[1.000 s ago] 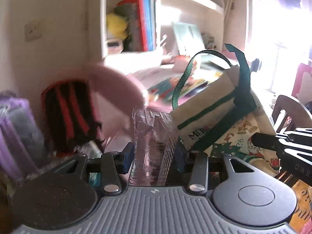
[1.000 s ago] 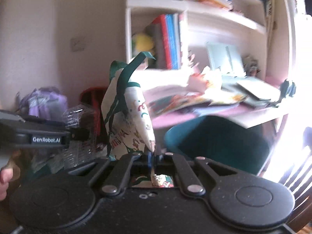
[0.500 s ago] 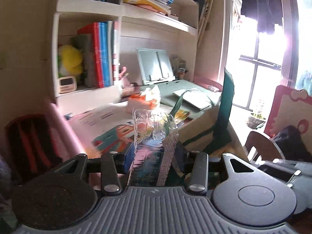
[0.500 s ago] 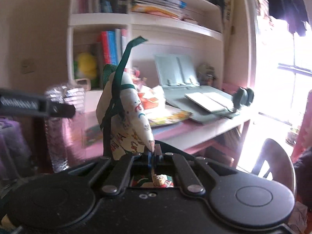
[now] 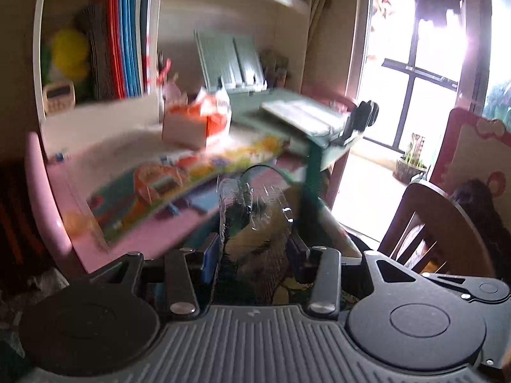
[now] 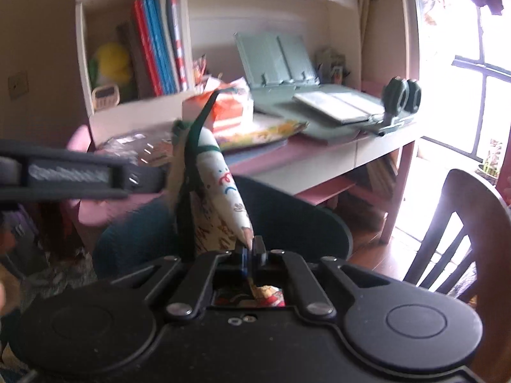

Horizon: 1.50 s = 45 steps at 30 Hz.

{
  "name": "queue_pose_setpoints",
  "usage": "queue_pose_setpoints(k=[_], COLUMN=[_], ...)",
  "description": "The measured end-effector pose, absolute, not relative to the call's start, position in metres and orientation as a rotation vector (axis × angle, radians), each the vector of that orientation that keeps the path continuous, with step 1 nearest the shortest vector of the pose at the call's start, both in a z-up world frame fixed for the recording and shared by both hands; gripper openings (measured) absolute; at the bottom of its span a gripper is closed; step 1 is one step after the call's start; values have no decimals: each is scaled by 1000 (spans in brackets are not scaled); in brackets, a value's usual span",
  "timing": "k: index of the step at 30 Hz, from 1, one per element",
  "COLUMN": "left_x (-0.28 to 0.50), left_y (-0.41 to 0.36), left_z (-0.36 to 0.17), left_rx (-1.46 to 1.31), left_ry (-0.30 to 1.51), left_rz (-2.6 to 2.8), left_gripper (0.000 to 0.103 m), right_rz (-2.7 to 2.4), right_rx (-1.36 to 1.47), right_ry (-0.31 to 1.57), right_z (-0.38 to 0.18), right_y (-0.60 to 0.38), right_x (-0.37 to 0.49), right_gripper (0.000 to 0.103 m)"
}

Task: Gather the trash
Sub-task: 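Open both tools to drop the tray and gift bag into the bin, then swing both tools back down toward the trash on the floor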

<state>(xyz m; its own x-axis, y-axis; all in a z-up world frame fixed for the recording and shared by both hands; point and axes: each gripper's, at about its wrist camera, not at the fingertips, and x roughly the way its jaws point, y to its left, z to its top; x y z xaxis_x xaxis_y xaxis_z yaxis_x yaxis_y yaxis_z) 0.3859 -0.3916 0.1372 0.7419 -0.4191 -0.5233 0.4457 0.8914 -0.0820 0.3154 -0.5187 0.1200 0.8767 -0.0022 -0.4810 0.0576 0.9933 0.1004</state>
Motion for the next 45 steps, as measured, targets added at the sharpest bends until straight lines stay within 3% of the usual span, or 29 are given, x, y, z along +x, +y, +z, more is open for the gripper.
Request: queue_pose_setpoints(k=[16, 18, 20, 27, 31, 45], left_x=[407, 403, 400, 378, 361, 292], left_y=[-394, -394, -391, -375, -356, -237], left_z=[75, 76, 79, 100, 114, 133], left_rx=[106, 113, 94, 77, 70, -2], left_ry=[741, 739, 734, 696, 678, 667], left_rz=[-467, -460, -450, -460, -454, -343], left_gripper=[50, 58, 78, 79, 79, 79], right_rz=[1, 0, -7, 10, 38, 217], right_rx=[93, 84, 68, 42, 29, -8], right_ry=[618, 620, 615, 590, 573, 533], right_z=[98, 99, 101, 113, 124, 148], right_y=[-511, -510, -509, -502, -493, -417], right_x=[322, 318, 313, 291, 276, 223], right_gripper=[32, 40, 44, 47, 53, 58])
